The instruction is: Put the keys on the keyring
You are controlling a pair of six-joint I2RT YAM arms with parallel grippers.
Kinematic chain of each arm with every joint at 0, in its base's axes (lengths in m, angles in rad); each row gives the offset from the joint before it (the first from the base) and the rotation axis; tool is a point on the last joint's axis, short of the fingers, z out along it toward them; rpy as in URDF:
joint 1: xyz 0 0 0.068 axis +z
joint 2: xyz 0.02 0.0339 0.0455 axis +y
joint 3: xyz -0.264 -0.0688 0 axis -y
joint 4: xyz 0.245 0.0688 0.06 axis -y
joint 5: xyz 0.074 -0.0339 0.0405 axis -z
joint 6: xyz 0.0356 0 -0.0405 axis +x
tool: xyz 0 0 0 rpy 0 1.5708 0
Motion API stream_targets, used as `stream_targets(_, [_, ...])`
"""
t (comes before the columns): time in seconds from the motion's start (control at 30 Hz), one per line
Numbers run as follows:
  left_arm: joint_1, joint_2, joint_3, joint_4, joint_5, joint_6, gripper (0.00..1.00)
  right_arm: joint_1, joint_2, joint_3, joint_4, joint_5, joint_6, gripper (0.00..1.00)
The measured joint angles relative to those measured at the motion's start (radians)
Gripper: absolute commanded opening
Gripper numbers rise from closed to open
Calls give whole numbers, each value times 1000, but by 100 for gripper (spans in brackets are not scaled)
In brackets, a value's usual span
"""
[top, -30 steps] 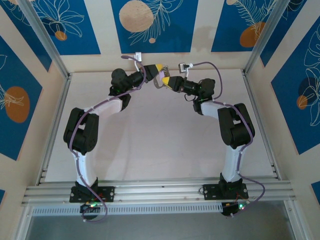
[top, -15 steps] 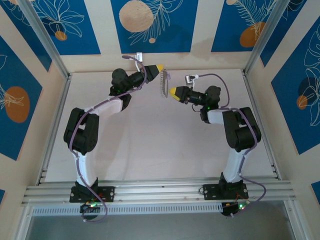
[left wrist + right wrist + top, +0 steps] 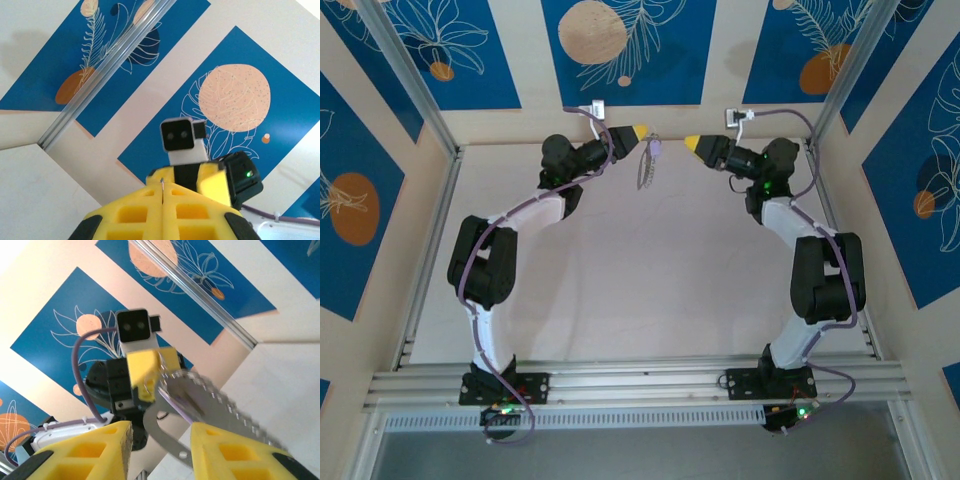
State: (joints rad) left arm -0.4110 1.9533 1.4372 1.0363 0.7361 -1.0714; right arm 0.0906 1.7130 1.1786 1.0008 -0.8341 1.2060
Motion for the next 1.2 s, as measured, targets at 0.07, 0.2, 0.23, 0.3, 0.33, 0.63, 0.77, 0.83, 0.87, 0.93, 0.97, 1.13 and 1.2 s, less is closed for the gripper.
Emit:
stream_targets(0.07, [0, 0, 3, 4, 4, -4, 0, 3, 6, 58, -22, 3, -10, 40])
stream_targets(0.2, [-5, 4, 15, 5, 15, -8, 0, 19, 51, 151, -31, 12, -14, 41])
stream_targets(0.23, [-6, 5, 17, 7, 18, -12, 0, 26, 68, 166, -33, 15, -14, 41])
stream_targets(0.3, [-8, 7, 18, 12, 20, -13, 0, 38, 100, 188, -39, 19, -14, 41])
stream_targets(0.33, [-9, 8, 18, 13, 22, -16, 0, 44, 117, 198, -44, 21, -13, 41])
stream_targets(0.63, [-11, 16, 23, 19, 23, -20, 0, 81, 190, 227, -52, 24, 5, 37])
stream_targets(0.77, [-11, 20, 32, 19, 23, -21, 0, 90, 189, 228, -43, 24, 8, 31])
stream_targets(0.83, [-12, 21, 32, 19, 23, -21, 0, 94, 190, 228, -42, 24, 10, 26])
stream_targets(0.87, [-13, 21, 32, 19, 23, -22, 0, 98, 190, 229, -42, 23, 12, 25])
stream_targets(0.93, [-14, 24, 32, 20, 23, -23, 0, 100, 196, 237, -35, 23, 17, 24])
stream_targets(0.97, [-14, 25, 32, 20, 23, -23, 0, 102, 202, 243, -33, 23, 18, 24])
stream_targets(1.13, [-14, 32, 34, 20, 23, -23, 0, 105, 223, 253, -26, 26, 28, 19])
stream_targets(1.2, [-15, 32, 34, 19, 23, -23, 0, 108, 224, 254, -25, 26, 31, 15])
